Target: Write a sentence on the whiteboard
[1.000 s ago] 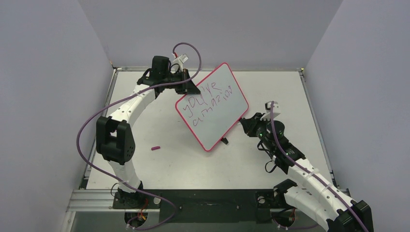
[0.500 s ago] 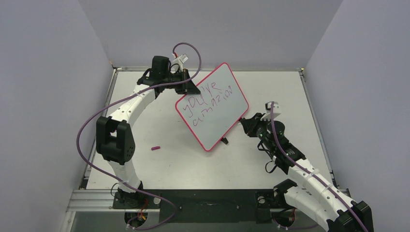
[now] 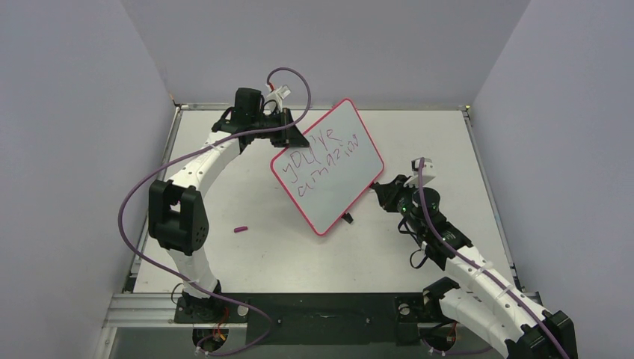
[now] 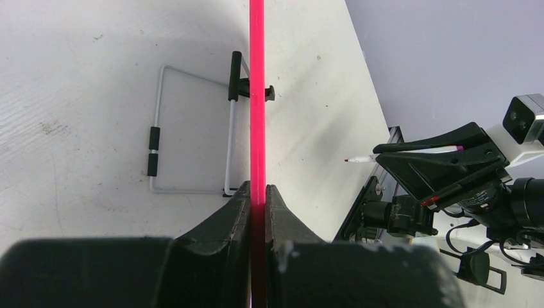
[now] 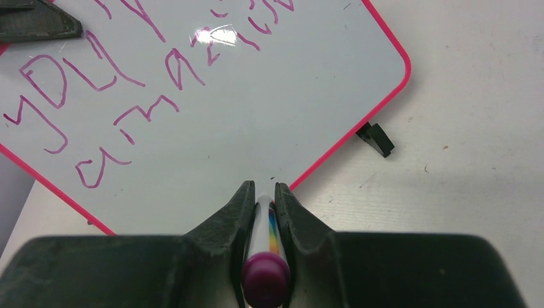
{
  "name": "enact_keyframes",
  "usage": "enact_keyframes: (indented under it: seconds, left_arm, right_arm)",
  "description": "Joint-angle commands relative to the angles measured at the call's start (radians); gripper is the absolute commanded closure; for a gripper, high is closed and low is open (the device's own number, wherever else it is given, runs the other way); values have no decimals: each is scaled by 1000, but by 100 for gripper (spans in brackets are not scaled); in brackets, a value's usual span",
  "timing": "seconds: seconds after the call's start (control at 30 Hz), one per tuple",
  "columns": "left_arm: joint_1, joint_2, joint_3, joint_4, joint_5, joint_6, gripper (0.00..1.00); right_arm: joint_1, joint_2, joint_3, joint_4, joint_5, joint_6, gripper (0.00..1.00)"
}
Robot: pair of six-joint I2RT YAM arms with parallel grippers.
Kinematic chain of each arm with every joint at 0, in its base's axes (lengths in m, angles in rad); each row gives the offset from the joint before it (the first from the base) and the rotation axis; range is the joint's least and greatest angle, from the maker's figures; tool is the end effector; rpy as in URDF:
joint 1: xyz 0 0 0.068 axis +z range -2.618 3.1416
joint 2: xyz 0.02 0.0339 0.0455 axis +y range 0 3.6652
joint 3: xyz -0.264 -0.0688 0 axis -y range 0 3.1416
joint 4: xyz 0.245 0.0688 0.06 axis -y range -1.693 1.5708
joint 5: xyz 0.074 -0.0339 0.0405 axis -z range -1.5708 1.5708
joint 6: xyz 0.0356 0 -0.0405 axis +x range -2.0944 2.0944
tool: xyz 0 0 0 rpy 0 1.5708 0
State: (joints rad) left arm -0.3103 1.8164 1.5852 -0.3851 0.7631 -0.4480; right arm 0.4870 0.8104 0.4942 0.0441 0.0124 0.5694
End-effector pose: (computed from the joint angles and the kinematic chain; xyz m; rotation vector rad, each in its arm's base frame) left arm 0.3903 -0.1510 0.3142 0.3064 2.2440 -1.2510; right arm 0.1726 0.0909 0.2562 0.0875 1.9037 0.7189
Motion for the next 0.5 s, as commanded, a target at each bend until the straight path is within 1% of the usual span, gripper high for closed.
enact_keyframes:
  seconds: [0.0, 0.47]
  left_arm:
    - [10, -86, 17, 90, 77, -17, 100]
    - [10, -93, 10, 89, 73, -17, 100]
  right_arm:
    - [9, -10, -12, 33, 47, 8, 100]
    - [9, -5, -6, 42, 37, 12, 100]
